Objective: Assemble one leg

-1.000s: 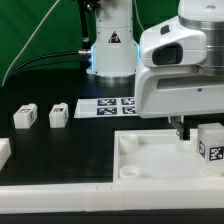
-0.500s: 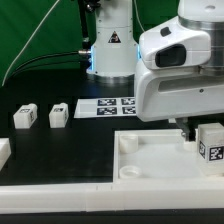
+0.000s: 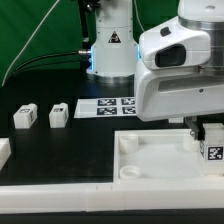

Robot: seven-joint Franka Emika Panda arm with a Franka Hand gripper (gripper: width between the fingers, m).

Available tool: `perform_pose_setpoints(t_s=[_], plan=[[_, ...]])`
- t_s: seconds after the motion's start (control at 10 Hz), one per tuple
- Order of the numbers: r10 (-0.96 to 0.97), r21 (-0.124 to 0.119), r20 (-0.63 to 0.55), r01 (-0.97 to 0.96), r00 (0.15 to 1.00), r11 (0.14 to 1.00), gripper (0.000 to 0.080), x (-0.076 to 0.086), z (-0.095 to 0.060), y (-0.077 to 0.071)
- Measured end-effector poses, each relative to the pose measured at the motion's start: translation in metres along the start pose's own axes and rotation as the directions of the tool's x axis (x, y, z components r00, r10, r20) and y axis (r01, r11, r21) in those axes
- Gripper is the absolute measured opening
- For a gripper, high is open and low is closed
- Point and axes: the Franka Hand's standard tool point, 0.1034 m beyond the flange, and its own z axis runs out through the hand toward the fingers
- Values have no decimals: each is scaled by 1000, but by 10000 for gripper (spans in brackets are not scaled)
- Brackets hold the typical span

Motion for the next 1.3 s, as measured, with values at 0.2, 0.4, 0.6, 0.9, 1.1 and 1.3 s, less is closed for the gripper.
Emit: perform_pose_setpoints(t_s=[0.2, 0.4, 0.6, 0.9, 1.1, 1.3], plan=[[87, 5, 1, -87, 996, 996, 291, 0, 0, -1], [297, 7, 1, -297, 955, 955, 291, 0, 0, -2], [524, 22, -3, -524, 852, 852, 292, 2, 0, -3], [765, 25, 0, -764, 644, 644, 292, 2, -1, -5], [886, 34, 8, -886, 464, 463, 292, 4, -2, -4], [968, 37, 19, -967, 251, 250, 292, 6, -2, -2]])
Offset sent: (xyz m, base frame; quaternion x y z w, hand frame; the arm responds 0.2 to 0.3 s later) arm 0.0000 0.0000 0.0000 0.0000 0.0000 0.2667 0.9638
